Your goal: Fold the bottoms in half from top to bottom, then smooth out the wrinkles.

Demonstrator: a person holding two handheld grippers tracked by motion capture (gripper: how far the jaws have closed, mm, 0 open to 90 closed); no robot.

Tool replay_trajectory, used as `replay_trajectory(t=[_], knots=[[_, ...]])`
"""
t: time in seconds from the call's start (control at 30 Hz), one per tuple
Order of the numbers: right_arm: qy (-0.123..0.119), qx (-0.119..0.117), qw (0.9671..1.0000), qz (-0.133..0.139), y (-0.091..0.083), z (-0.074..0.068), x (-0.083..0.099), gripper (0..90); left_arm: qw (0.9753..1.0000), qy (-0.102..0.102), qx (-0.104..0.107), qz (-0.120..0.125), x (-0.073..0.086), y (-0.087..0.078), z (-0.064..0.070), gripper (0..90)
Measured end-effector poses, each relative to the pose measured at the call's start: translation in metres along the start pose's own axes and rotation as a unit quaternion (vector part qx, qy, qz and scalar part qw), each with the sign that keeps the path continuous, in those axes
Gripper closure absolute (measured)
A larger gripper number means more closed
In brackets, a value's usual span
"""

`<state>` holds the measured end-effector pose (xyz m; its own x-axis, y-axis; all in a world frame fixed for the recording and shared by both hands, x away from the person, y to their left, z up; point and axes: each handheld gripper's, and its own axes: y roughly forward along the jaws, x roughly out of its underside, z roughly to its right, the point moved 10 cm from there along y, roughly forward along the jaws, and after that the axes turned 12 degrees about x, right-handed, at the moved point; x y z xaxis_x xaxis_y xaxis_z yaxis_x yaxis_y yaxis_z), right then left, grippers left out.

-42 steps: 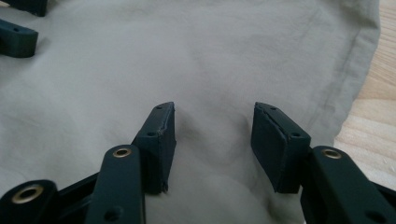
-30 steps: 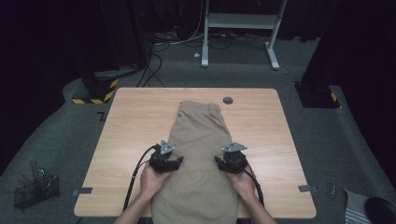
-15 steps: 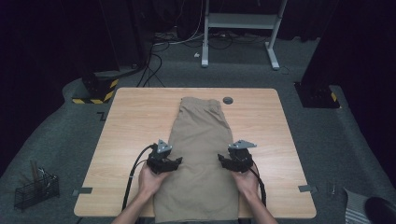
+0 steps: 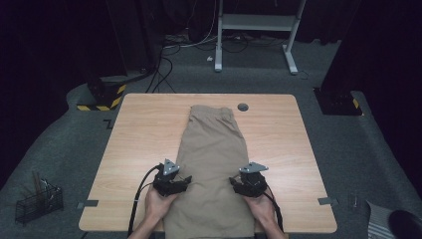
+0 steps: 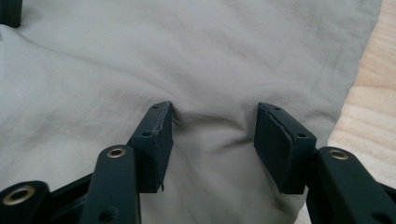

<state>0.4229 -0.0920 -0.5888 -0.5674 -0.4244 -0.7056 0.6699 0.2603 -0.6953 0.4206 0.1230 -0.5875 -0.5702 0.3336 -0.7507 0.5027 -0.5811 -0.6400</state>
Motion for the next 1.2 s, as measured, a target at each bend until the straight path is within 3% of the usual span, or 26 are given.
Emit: replay_trajectory(t=[0.1,0.43,0.9,1.07,1.13,1.2], knots=[[-0.010,0.009,0.9999,0.006,0.004,0.003,-0.002,46.7,1.0000,0.003,-0.005,0.000,-0.003,0.004,-0.003,38.3],[0.004,0.013,0.9996,0.024,0.012,0.015,-0.006,46.8,0.9997,0.003,-0.018,0.018,-0.012,0.014,-0.011,39.0],[0.008,0.017,0.9996,0.022,0.022,0.024,-0.014,46.7,0.9995,0.007,-0.027,0.014,-0.020,0.022,-0.019,39.0],[0.012,0.019,0.9995,0.022,0.026,0.027,-0.017,46.6,0.9995,-0.001,-0.026,0.018,-0.023,0.024,-0.021,39.0],[0.021,0.018,0.9994,0.019,0.026,0.027,-0.018,45.5,0.9995,-0.009,-0.019,0.023,-0.023,0.024,-0.022,39.0],[0.043,-0.002,0.9990,0.009,0.025,0.027,-0.019,42.4,0.9994,-0.019,-0.006,0.028,-0.024,0.024,-0.022,36.8]])
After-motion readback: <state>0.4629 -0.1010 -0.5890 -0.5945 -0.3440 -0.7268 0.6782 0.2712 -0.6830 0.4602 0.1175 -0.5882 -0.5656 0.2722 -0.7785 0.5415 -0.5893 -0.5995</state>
